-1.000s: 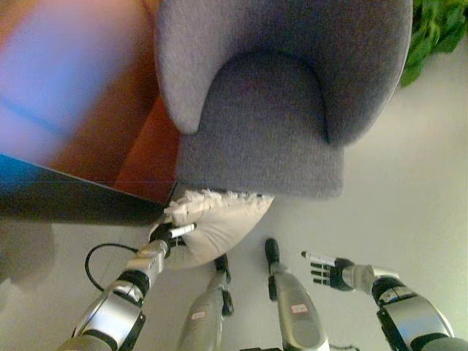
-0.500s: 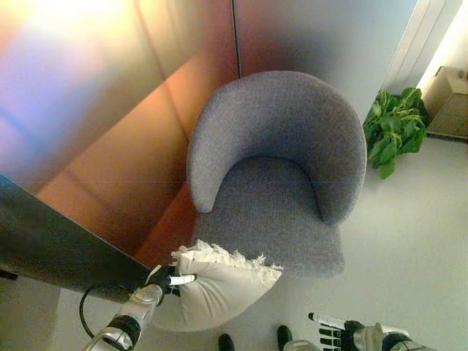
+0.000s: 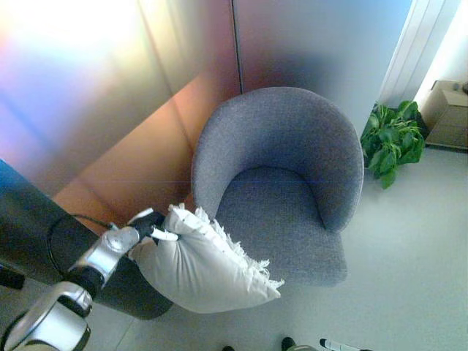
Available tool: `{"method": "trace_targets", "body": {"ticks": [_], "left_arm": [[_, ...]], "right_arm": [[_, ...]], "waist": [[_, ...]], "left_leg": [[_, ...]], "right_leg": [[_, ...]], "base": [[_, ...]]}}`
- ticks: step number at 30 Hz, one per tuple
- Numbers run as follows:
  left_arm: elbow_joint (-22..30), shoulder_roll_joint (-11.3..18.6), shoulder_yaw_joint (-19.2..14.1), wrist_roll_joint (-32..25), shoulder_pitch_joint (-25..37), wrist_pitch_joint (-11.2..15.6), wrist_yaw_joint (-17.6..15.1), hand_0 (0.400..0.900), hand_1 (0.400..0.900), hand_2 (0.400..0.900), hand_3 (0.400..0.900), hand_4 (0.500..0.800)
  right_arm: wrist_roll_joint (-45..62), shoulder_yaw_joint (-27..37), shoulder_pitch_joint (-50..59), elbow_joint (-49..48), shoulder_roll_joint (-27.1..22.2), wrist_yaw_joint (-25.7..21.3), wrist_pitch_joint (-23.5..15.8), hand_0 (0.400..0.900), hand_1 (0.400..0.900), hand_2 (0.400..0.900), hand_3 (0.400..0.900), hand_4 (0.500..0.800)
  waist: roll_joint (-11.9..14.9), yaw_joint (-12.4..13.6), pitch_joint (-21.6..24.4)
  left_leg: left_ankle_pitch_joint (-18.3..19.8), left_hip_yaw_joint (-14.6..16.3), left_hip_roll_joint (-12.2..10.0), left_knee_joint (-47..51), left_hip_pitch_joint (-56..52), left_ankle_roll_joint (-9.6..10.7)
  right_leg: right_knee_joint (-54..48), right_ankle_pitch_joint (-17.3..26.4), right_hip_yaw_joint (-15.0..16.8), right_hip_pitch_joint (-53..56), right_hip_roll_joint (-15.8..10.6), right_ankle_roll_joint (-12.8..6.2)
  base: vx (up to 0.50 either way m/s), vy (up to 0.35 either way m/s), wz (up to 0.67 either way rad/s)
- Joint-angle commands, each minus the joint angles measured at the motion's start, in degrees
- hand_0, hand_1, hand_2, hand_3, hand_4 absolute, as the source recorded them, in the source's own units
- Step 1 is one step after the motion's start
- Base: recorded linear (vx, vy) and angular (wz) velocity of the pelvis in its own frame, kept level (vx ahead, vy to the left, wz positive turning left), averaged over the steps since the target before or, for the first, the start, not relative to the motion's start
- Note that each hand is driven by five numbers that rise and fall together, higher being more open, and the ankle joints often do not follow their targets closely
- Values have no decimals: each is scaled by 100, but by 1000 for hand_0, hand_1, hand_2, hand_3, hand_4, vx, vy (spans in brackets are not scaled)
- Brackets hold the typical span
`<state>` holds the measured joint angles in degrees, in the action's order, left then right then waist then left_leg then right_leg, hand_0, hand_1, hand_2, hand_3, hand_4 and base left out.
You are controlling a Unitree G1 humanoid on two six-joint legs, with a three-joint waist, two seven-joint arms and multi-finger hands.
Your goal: Pick up the pillow and put it on the sofa.
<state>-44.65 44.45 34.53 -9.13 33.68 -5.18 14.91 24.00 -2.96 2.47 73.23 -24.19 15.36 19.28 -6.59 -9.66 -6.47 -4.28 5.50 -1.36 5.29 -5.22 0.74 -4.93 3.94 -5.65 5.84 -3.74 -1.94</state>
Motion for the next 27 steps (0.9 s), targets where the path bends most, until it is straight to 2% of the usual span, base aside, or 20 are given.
{"method": "trace_targets", "body": {"ticks": [1,5,11,14,22,27], "left_arm": [[-353,497,-183,37,2350,204,-146,400,400,400,400,500],[-634,509,217,-9,3229,-135,-202,400,400,400,400,500],[-661,391,485,-113,3810,-280,-380,400,400,400,400,500],[-583,252,591,-136,3925,-384,-413,400,400,400,400,500],[-461,-232,546,-184,3795,-766,-746,400,400,400,400,500],[-522,-251,524,-435,3837,-813,-872,400,400,400,400,500]], "right_arm": [[136,-21,-63,396,-213,63,1,900,900,900,900,800],[298,-24,-101,415,-201,35,5,900,900,900,900,800],[552,31,-155,418,-105,-111,67,900,900,900,900,800],[652,94,-225,399,-69,-174,62,900,900,900,900,800],[759,181,-397,328,-15,-303,63,900,900,900,900,800],[634,275,-559,400,13,-238,12,900,900,900,900,800]], "waist": [[-122,-210,486],[-219,-396,519],[-335,-605,537],[-391,-719,523],[-504,-1025,524],[-510,-1121,522]], "left_leg": [[791,472,387,-100,-457,100],[779,605,371,-99,-461,126],[767,845,333,-135,-463,154],[780,927,311,-176,-449,149],[818,1096,294,-221,-448,140],[818,1157,260,-230,-431,137]], "right_leg": [[295,-342,180,-66,-29,-545],[237,-285,267,-109,-2,-584],[150,-227,393,-160,48,-604],[166,-229,470,-204,79,-596],[122,-210,758,-275,153,-618],[116,-185,855,-327,186,-640]], "base": [[10,-55,-15],[4,-53,-21],[9,-48,-22],[27,-46,-19],[63,-40,-19],[59,-51,-8]]}}
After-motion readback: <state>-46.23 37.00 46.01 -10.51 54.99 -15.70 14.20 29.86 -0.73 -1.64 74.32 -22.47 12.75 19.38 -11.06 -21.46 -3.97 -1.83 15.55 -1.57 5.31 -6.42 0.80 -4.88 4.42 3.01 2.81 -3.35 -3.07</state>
